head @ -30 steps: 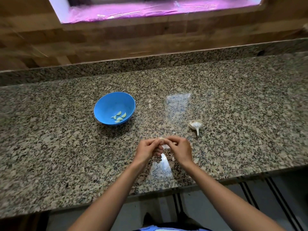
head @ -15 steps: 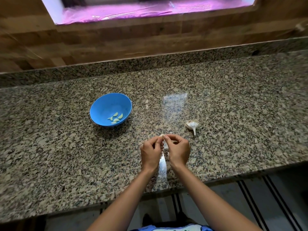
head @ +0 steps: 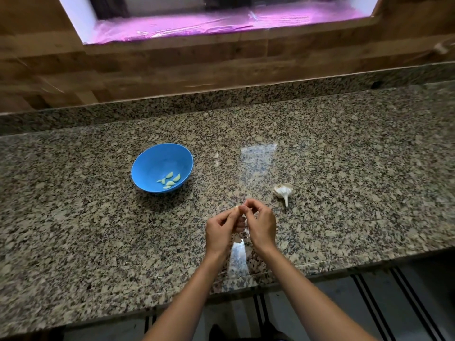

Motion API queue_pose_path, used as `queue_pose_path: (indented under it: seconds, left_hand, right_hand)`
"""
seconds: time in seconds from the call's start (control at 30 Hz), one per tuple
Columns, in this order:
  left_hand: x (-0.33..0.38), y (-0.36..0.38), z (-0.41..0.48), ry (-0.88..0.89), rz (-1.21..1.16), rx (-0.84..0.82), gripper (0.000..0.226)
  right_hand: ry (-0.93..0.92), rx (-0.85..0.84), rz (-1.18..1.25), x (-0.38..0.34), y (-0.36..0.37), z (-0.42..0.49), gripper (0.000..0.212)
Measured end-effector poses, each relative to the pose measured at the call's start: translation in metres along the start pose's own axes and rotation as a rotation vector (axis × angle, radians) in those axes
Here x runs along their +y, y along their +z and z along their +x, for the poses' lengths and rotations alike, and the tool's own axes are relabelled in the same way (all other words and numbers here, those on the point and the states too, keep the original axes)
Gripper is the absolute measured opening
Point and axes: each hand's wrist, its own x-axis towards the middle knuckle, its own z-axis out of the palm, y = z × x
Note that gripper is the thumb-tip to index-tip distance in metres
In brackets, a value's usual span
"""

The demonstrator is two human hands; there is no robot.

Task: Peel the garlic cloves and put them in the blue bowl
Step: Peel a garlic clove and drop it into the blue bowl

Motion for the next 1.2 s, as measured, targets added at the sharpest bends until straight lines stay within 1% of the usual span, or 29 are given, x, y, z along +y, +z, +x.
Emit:
queue_pose_path:
  seconds: [0.07,0.13,0.17,0.23,0.3,0.4,0.53,0.57,0.63,0.7,0.77,0.87,0.93,1.0,1.07,1.13,1.2]
  left_hand:
    - [0.004,-0.004,0.002,-0.15,-0.191,-0.037,0.028]
    - [0.011,-0.011,0.006,-0.281,-0.384,-0.098,0.024]
    - [0.015,-0.014,0.008,-0.331,-0.442,-0.144,0.021]
    - [0.024,-0.017,0.011,-0.387,-0.47,-0.191,0.024]
    - [0.027,-0.017,0.013,-0.419,-0.505,-0.13,0.026]
    - [0.024,-0.013,0.014,-0.471,-0.634,0.007,0.026]
    - [0.016,-0.015,0.022,-0.476,-0.763,0.104,0.031]
    - [0.016,-0.017,0.024,-0.469,-0.766,0.102,0.031]
    - [0.017,-0.019,0.023,-0.443,-0.73,0.07,0.027]
    - [0.018,-0.02,0.02,-0.412,-0.631,0.041,0.024]
    - [0.016,-0.02,0.019,-0.384,-0.526,0.033,0.024]
    - [0.013,-0.017,0.017,-0.332,-0.382,0.017,0.02]
    - [0.013,-0.014,0.016,-0.289,-0.317,0.012,0.016]
    - [0.016,-0.01,0.014,-0.263,-0.285,0.007,0.016]
    - [0.016,-0.008,0.013,-0.253,-0.266,0.007,0.016]
    - [0.015,-0.007,0.012,-0.238,-0.234,0.01,0.015]
    - [0.013,-0.005,0.012,-0.221,-0.196,0.033,0.014]
  right_hand:
    - [-0.013,-0.049,-0.013,0.005,-0.002,0.004,0.004]
    - [-0.002,-0.104,-0.008,0.009,-0.005,0.007,0.007]
    - [0.002,-0.122,0.006,0.01,-0.007,0.009,0.009]
    - [-0.007,-0.146,0.017,0.009,-0.011,0.01,0.01]
    - [-0.074,-0.128,-0.061,0.011,-0.012,0.008,0.009]
    - [-0.221,-0.093,-0.217,0.014,-0.009,-0.002,0.012]
    - [-0.34,-0.102,-0.286,0.019,-0.005,-0.015,0.014]
    - [-0.309,-0.087,-0.253,0.019,-0.006,-0.016,0.011]
    - [-0.17,-0.063,-0.159,0.02,-0.01,-0.013,0.007]
    - [-0.05,-0.068,-0.115,0.022,-0.012,-0.007,0.004]
    - [0.037,-0.095,-0.125,0.022,-0.011,-0.003,0.006]
    - [0.089,-0.145,-0.133,0.021,-0.006,0.001,0.018]
    - [0.105,-0.198,-0.021,0.017,-0.003,0.001,0.023]
    - [0.153,-0.251,0.126,0.014,-0.003,0.001,0.018]
    - [0.231,-0.264,0.22,0.011,-0.004,0.001,0.013]
    - [0.277,-0.235,0.246,0.012,-0.005,0.001,0.008]
    - [0.263,-0.194,0.212,0.015,-0.004,0.002,0.008]
